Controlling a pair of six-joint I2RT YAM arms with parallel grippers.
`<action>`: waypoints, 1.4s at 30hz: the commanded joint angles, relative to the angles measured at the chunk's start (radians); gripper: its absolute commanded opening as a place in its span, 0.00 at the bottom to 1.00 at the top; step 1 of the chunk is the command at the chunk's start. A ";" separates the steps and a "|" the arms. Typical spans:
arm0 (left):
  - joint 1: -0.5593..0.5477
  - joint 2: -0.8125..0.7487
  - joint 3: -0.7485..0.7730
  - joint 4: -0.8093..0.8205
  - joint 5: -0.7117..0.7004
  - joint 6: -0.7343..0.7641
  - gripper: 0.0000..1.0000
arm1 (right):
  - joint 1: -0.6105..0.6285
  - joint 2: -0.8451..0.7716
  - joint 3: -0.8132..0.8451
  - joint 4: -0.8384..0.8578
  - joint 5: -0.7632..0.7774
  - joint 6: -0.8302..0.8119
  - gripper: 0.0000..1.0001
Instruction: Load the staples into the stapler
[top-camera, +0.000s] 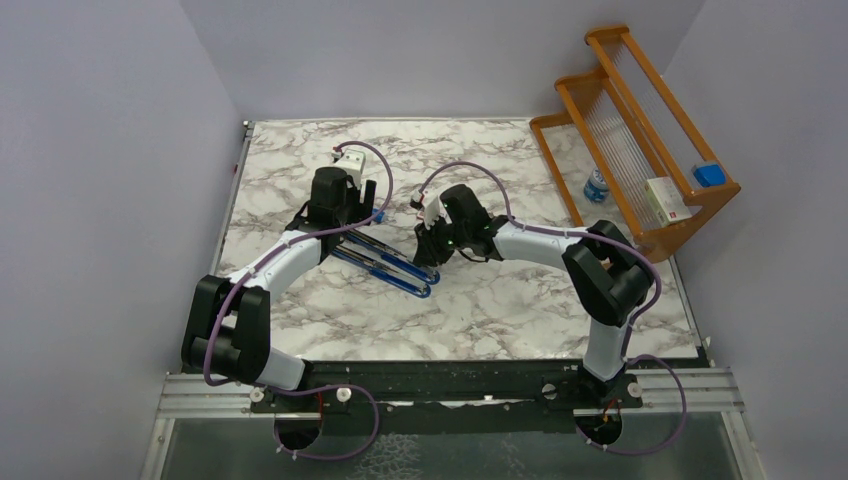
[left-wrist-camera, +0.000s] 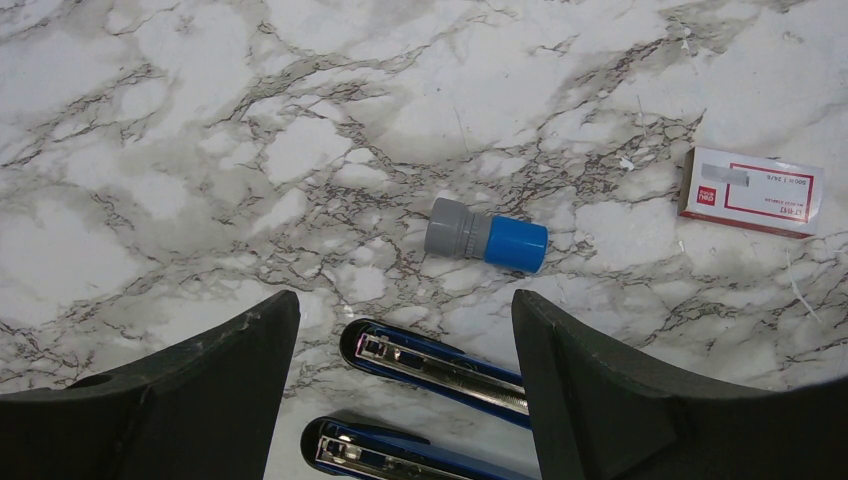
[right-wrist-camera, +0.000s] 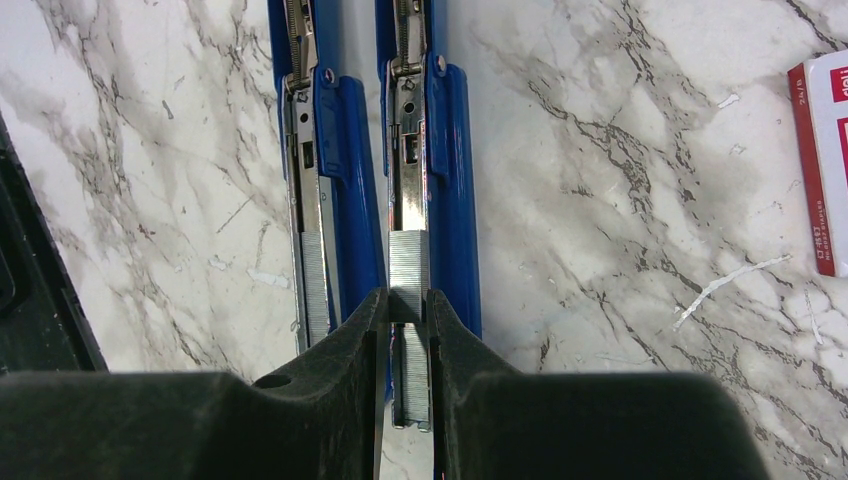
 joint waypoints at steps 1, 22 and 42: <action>0.006 -0.032 -0.009 0.026 0.020 -0.005 0.81 | 0.009 0.021 0.023 -0.012 -0.023 -0.007 0.21; 0.006 -0.033 -0.008 0.027 0.022 -0.005 0.81 | 0.009 0.032 0.031 -0.028 -0.024 -0.014 0.21; 0.007 -0.031 -0.009 0.027 0.023 -0.006 0.81 | 0.009 0.034 0.037 -0.029 -0.022 -0.015 0.31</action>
